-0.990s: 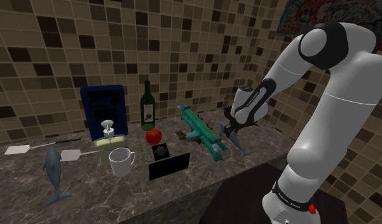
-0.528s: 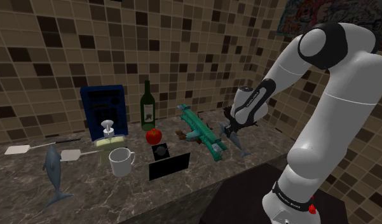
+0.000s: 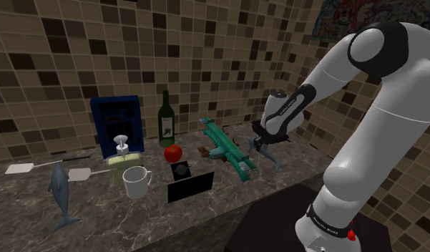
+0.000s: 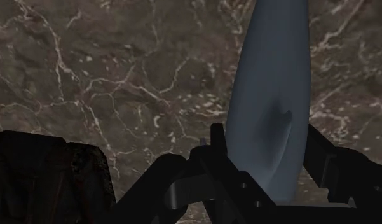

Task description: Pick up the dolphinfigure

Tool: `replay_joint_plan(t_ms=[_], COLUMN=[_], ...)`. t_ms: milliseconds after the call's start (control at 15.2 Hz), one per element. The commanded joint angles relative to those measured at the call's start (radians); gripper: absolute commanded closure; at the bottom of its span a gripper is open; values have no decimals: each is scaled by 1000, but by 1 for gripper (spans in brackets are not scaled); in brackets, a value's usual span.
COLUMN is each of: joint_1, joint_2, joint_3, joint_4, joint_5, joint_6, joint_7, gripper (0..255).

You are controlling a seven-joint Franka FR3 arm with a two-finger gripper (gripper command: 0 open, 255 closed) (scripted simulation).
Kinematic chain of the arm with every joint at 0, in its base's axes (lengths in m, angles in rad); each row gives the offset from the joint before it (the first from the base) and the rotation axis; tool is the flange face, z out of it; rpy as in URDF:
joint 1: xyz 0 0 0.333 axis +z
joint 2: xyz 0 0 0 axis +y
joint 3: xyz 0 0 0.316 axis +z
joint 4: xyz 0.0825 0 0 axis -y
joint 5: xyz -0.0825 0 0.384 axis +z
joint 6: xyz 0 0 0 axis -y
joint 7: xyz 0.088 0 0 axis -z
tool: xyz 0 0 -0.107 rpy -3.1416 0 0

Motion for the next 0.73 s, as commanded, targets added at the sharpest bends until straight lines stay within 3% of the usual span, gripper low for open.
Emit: replay_joint_plan(t_ms=[0, 660], joint_1=[2, 8], joint_2=[-38, -164], joint_3=[2, 8], joint_4=[2, 18], joint_5=[6, 23], joint_6=[-41, -181], joint_7=[-8, -32], gripper=[255, 255])
